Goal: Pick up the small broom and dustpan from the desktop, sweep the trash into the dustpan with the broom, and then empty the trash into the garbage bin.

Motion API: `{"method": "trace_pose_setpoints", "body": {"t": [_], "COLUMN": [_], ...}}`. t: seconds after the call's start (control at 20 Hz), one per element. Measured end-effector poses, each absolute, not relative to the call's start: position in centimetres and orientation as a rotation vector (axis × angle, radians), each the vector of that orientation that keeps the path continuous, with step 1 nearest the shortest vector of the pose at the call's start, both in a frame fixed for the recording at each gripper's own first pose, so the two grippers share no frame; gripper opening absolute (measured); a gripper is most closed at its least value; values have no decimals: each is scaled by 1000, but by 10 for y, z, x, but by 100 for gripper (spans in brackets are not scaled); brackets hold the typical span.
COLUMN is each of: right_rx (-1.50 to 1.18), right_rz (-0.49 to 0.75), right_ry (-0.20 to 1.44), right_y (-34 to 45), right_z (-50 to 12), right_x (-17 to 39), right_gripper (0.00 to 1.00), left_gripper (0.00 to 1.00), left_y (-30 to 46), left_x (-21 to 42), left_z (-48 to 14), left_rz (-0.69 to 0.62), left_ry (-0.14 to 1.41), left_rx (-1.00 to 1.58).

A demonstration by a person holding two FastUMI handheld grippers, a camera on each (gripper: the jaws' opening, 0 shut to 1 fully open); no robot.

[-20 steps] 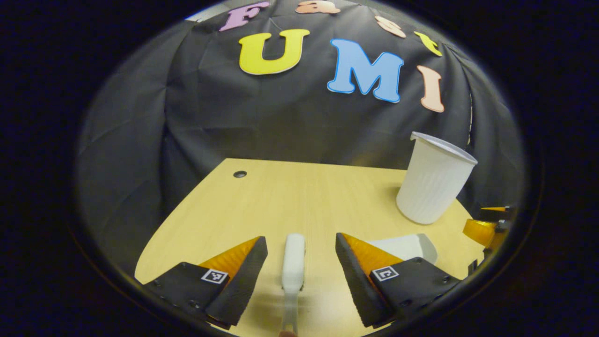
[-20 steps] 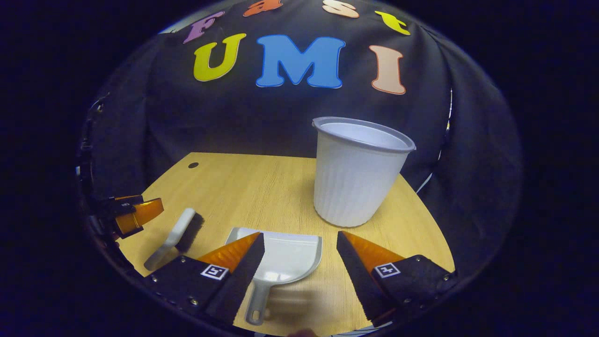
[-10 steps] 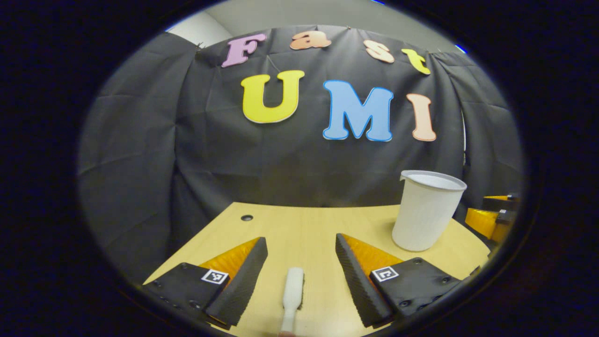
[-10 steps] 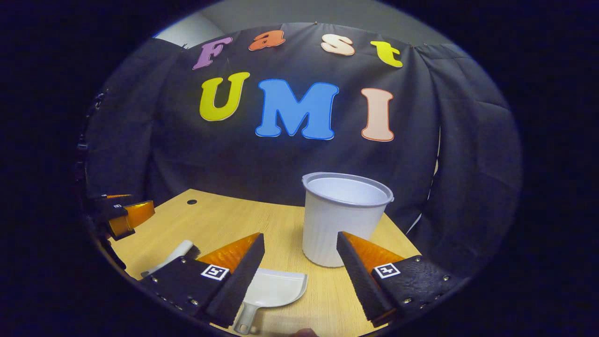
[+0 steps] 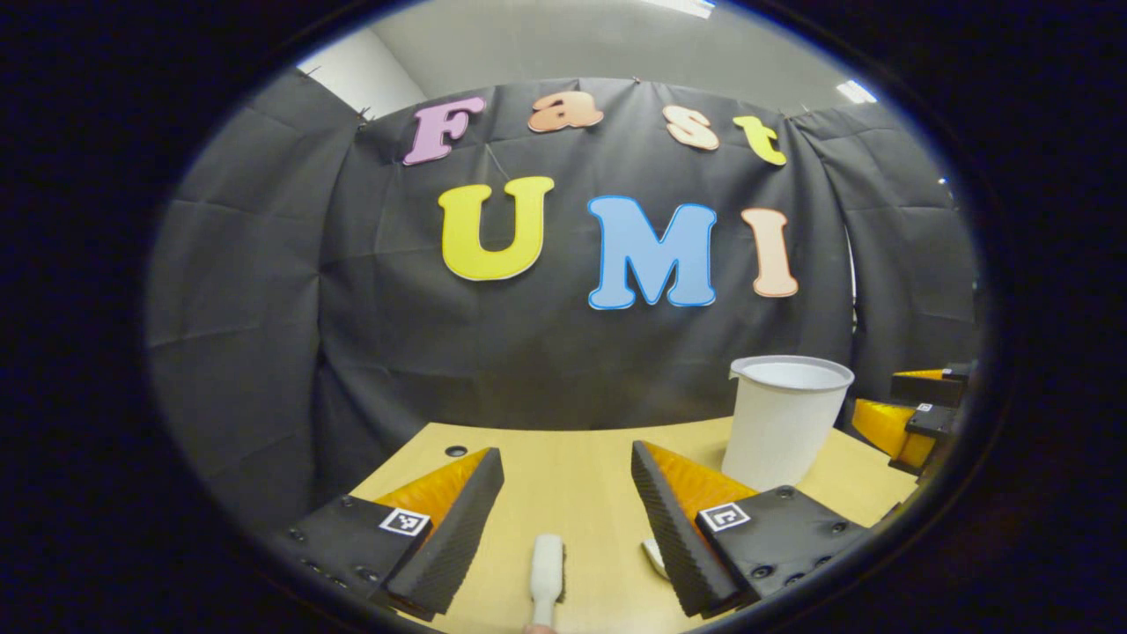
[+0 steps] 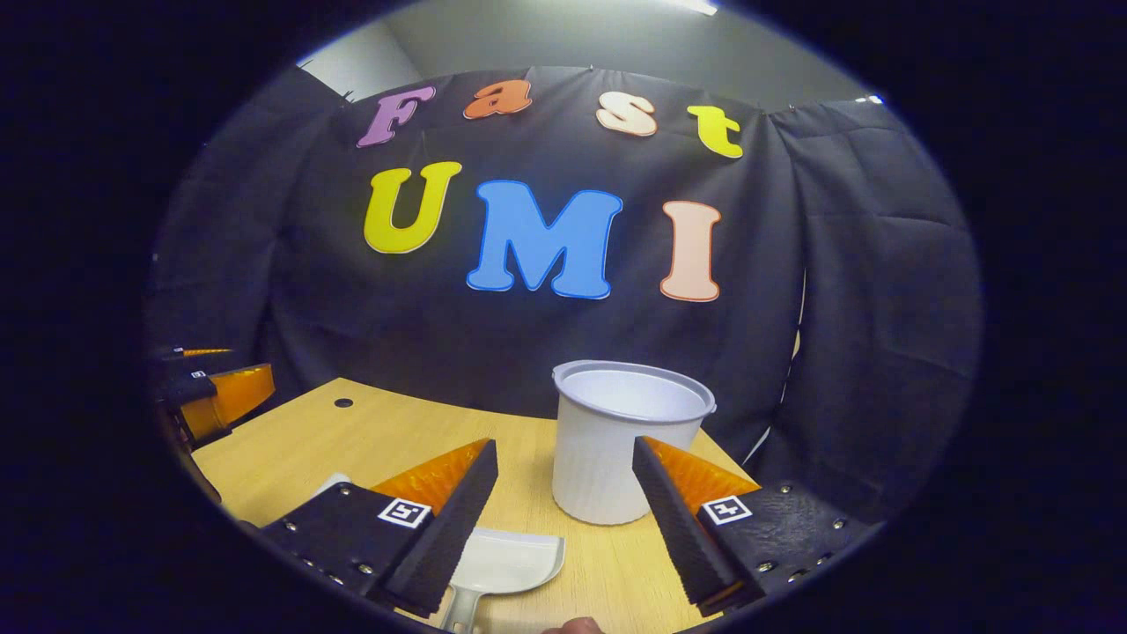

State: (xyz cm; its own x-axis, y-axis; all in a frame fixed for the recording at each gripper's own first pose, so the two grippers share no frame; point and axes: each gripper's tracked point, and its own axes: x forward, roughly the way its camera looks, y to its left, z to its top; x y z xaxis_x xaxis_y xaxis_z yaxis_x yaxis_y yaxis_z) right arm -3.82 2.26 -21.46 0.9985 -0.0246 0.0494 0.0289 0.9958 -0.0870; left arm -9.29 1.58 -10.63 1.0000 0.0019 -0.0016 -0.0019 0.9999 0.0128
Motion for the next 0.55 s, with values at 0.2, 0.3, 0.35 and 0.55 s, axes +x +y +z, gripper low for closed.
{"method": "trace_pose_setpoints", "body": {"t": [0.2, 0.3, 0.35, 0.55], "right_rx": [-85, -97, -94, -37], "right_rz": [-55, -88, -98, -90], "right_ry": [-42, -64, -81, -103], "right_y": [23, 15, 11, -12], "right_z": [-216, -206, -201, -201], "right_x": [-41, -46, -49, -54], "right_gripper": [96, 96, 96, 96], "left_gripper": [95, 96, 96, 95], "left_y": [14, 12, 10, -9], "left_x": [-91, -90, -91, -88], "left_z": [-105, -101, -100, -93], "left_rz": [-28, -48, -58, -42], "left_ry": [-4, -19, -27, -57], "left_rx": [19, 26, 26, 62]}}
